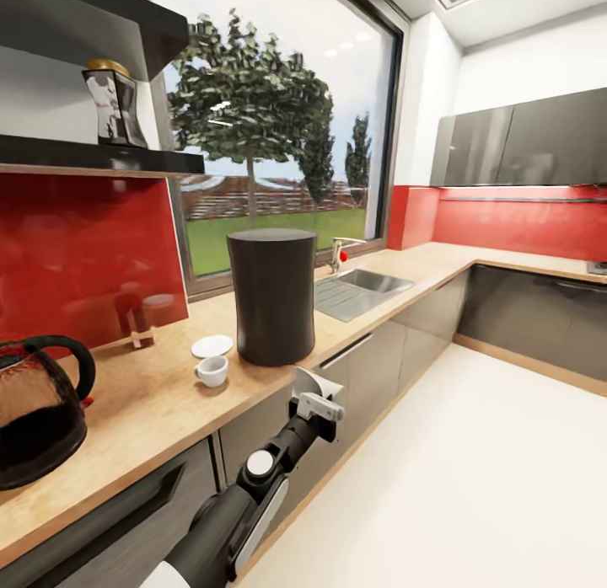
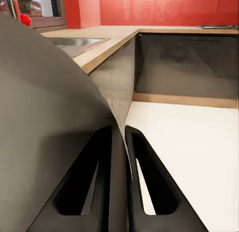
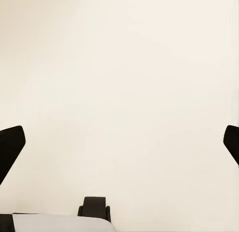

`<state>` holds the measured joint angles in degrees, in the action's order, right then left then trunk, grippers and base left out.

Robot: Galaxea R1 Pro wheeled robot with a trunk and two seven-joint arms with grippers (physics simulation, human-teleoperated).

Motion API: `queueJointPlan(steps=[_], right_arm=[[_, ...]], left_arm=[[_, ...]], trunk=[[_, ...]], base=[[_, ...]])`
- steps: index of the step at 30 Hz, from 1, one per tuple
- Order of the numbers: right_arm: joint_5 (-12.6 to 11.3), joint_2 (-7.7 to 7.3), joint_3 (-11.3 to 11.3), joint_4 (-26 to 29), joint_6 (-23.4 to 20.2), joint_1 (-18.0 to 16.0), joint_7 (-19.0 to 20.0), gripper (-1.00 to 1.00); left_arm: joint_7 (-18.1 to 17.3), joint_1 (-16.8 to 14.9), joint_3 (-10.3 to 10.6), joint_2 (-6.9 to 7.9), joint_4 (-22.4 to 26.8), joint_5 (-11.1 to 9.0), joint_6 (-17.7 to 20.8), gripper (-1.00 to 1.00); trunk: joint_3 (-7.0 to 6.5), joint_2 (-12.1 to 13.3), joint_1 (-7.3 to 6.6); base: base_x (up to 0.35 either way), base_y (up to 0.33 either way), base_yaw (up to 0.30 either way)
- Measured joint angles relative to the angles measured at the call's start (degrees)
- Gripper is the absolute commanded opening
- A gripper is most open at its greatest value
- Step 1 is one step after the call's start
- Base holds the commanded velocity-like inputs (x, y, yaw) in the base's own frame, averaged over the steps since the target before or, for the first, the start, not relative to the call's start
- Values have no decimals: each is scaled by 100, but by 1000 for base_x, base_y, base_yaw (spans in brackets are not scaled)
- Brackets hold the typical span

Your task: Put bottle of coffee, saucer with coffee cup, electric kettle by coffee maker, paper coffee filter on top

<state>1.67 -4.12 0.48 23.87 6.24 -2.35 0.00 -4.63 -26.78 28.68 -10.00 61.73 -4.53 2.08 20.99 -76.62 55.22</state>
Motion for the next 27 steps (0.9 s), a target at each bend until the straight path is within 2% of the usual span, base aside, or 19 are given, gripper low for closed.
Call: queueJointPlan(steps=[13,27], right_arm=[[2,0,0,0,0,2,0,100],[14,-15,6,-4,4,0,-3,100]], left_arm=[[2,0,35,0,0,0,0,-100],[10,1,43,0,1,-9,1,-100]], trunk=[[0,0,0],[0,0,0]], base=[[0,0,-262],[0,0,-25]])
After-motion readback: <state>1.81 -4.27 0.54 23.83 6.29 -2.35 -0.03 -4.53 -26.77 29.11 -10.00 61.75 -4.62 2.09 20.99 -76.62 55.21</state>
